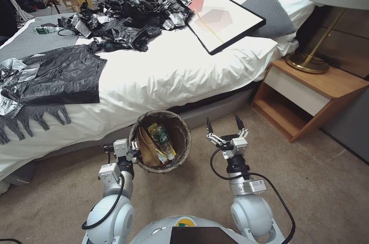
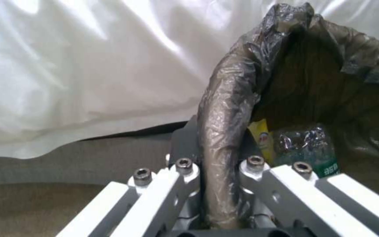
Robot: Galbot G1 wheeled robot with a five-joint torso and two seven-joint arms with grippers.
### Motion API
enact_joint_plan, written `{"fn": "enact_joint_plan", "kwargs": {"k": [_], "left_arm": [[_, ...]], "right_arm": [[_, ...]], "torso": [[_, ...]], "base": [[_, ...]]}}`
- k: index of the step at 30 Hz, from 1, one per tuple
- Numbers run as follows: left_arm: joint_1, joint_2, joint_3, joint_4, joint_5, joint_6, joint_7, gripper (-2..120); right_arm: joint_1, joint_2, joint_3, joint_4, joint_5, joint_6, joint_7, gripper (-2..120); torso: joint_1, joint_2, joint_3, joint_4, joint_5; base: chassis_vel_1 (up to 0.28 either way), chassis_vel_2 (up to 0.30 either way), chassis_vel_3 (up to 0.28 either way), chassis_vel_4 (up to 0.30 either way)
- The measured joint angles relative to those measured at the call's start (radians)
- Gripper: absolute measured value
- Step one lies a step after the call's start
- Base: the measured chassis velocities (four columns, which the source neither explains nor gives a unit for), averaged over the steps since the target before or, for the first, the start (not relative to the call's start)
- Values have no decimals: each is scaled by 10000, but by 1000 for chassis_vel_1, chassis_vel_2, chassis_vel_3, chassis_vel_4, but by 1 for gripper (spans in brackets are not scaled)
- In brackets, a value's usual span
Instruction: Pick up the trash bin, then pick up the garbage from the floor and place it into the trash bin.
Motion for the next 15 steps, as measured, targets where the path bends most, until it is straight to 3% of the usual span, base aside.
{"fn": "enact_joint_plan", "kwargs": {"k": [15], "left_arm": [[22,-35,1,-38,-34,-22,22,5]], "right_arm": [[213,36,-112,-73,22,-95,-54,100]], "torso": [[0,0,0,0,0]], "base": [[0,0,0,0]]}}
